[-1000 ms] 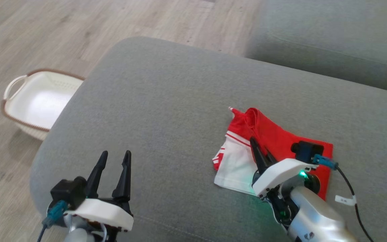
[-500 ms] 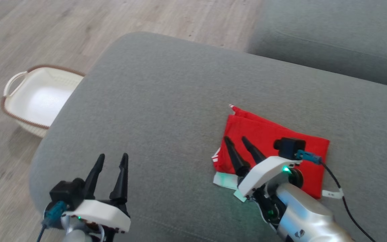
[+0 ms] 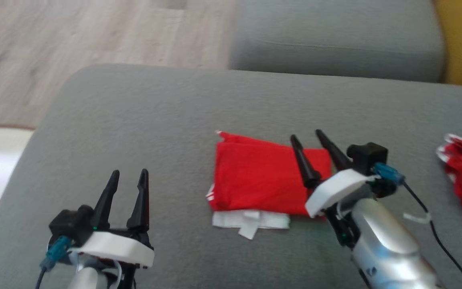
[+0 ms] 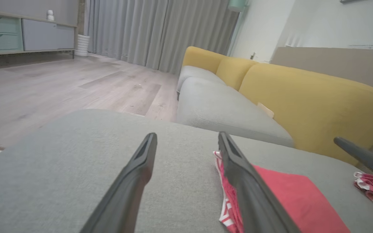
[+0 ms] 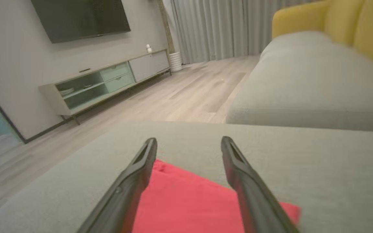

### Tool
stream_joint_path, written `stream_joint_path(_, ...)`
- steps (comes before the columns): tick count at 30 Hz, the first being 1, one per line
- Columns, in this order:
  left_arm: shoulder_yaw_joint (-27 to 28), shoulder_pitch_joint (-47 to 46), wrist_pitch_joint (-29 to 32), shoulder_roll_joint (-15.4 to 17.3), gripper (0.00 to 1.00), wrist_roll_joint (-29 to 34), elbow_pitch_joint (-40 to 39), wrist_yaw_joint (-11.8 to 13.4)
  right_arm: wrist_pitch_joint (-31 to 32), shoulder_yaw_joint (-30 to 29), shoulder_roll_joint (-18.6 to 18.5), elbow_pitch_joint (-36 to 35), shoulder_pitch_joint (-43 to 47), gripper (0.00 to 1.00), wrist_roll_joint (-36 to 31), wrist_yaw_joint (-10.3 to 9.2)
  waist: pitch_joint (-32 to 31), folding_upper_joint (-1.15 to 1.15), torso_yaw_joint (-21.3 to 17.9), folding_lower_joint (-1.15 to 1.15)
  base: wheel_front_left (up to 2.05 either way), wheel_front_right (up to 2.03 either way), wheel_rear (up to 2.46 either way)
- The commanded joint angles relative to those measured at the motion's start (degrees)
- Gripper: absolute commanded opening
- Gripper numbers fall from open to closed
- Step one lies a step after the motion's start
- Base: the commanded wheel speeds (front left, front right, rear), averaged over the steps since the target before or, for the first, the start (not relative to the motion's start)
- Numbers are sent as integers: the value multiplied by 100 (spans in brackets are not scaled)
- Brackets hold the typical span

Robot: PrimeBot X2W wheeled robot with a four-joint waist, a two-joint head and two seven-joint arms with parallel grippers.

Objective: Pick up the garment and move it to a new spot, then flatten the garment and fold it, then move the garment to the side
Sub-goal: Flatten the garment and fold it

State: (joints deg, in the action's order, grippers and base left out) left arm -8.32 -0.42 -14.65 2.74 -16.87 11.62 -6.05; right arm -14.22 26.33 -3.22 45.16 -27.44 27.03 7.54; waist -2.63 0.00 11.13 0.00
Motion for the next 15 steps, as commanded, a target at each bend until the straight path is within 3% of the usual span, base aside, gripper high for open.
stream_joint_path(1, 199, -225, -35, 14, 100, 4, -244, 44, -77, -132, 33, -296, 106, 100, -351, -5, -57, 0, -330, 0, 0, 0, 0)
stream_joint_path(8, 289, -244, -35, 14, 100, -99, -477, 245, -77, -1143, 32, -1249, 850, 100, -1674, -5, -59, 0, -808, 0, 0, 0, 0)
stream_joint_path(15, 330, -205, -35, 14, 100, -113, -641, 354, -77, -1811, 33, -2132, 1464, 100, -1708, -5, -22, 0, -1062, 0, 0, 0, 0)
